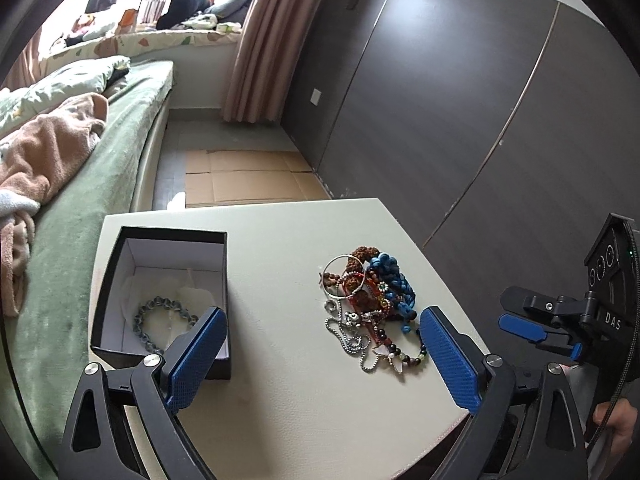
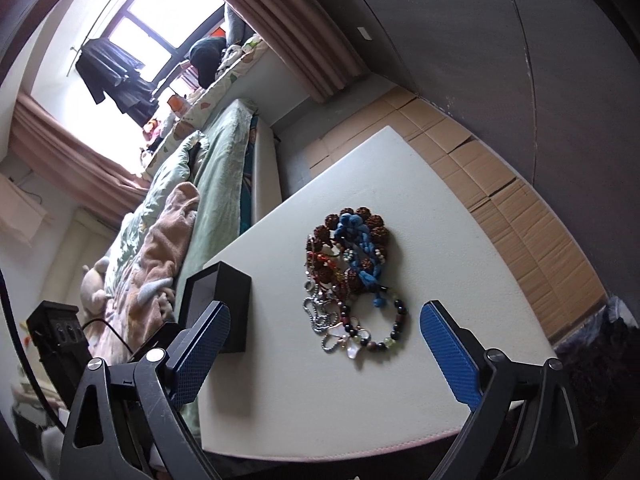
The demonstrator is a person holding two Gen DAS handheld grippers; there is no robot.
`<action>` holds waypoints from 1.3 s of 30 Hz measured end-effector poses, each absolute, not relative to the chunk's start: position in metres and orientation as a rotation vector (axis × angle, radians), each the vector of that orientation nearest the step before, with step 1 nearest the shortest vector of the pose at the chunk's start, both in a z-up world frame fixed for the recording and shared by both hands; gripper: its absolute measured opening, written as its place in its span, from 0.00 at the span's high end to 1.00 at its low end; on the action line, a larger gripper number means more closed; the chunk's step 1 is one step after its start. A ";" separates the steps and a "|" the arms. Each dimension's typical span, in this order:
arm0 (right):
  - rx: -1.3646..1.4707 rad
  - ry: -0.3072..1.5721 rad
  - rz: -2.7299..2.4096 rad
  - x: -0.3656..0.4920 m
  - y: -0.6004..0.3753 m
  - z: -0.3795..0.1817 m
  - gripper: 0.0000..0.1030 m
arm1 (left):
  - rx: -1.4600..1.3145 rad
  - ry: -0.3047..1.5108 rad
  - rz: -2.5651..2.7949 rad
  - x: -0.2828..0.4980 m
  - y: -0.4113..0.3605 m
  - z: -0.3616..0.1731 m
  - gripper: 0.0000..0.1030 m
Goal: Organize jewelry
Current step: 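Grasp the silver chain necklace with the left tool and lift it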
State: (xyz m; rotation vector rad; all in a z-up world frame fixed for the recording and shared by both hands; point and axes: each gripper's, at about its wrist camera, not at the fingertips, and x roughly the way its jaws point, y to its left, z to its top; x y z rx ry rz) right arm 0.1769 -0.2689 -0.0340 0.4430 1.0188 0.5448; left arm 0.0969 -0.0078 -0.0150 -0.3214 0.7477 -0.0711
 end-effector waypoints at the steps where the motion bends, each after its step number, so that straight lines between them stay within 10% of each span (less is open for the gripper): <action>1: 0.438 1.030 0.530 0.178 -0.272 -0.036 0.06 | -0.320 0.754 -0.078 0.098 -0.010 -0.016 0.10; 21: 0.510 1.089 0.446 0.200 -0.303 -0.048 0.07 | -0.290 0.877 -0.150 0.144 -0.045 -0.060 0.52; 39: 0.489 1.107 0.440 0.211 -0.306 -0.049 0.07 | -0.014 0.945 -0.110 0.168 -0.082 -0.102 0.53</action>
